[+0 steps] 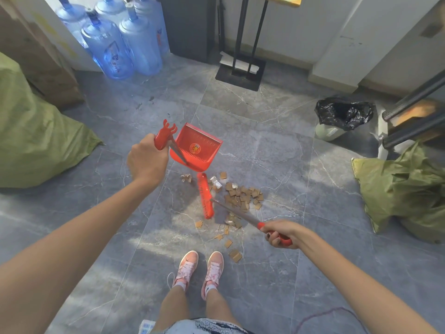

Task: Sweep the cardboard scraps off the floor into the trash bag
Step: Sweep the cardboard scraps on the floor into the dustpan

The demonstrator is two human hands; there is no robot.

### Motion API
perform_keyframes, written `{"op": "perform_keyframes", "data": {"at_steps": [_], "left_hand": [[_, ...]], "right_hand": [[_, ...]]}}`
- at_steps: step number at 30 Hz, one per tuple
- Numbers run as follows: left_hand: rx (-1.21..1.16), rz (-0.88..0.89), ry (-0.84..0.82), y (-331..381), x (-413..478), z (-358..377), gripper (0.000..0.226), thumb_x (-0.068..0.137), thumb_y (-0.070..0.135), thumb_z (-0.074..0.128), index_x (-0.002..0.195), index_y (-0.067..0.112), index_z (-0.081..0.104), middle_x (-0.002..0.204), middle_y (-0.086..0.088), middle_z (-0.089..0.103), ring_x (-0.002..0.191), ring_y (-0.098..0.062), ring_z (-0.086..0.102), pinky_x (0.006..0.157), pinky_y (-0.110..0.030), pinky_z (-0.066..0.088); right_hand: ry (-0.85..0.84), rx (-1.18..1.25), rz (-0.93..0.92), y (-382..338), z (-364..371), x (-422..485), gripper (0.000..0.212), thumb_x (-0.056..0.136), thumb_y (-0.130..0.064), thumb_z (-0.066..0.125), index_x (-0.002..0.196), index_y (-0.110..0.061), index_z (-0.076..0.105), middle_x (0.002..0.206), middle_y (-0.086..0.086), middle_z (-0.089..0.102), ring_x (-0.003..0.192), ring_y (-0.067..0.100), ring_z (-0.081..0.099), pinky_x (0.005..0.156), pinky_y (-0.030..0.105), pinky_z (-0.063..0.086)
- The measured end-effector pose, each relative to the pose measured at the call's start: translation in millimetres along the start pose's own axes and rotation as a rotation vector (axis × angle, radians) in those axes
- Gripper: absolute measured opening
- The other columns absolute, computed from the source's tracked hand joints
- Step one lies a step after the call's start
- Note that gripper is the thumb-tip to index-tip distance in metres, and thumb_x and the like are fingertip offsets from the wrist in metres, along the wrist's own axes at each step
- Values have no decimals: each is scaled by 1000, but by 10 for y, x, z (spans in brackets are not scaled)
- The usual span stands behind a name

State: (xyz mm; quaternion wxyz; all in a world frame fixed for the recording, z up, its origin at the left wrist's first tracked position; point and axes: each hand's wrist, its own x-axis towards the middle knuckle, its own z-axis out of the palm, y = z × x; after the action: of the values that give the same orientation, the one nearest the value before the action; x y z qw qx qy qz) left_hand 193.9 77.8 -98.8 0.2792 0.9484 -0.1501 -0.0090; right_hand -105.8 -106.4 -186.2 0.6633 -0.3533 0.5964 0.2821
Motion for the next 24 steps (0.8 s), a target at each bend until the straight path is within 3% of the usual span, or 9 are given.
{"op": "perform_keyframes", "data": {"at_steps": [8,12,19,24], "left_hand": [[17,39,23,110,409,112,35,88,46,56,77,12,55,76,-19,65,73,-41,60,58,-35,35],[29,52,7,195,729,230,37,88,46,57,82,9,60,78,-20,66,75,-41,60,61,-38,39],[53,56,-24,195,1123,422,36,88,44,58,82,9,59,77,-20,66,74,-42,60,59,-35,35],[59,51,-29,189,1263,442,36,88,45,57,84,9,61,79,-20,66,77,-42,59,61,-34,33]], "right_hand": [[-232,270,20,-434,765,451,15,93,1,49,106,-5,44,54,6,46,26,5,36,26,13,32],[-296,449,49,-798,988,670,7,94,-1,48,90,-5,44,58,3,38,24,6,35,25,14,31],[-233,594,43,-1099,808,980,11,93,1,49,84,-5,47,59,3,37,23,8,34,24,15,31],[-168,605,43,-998,114,925,5,95,-2,48,100,-2,50,58,3,38,24,7,35,23,14,30]]}}
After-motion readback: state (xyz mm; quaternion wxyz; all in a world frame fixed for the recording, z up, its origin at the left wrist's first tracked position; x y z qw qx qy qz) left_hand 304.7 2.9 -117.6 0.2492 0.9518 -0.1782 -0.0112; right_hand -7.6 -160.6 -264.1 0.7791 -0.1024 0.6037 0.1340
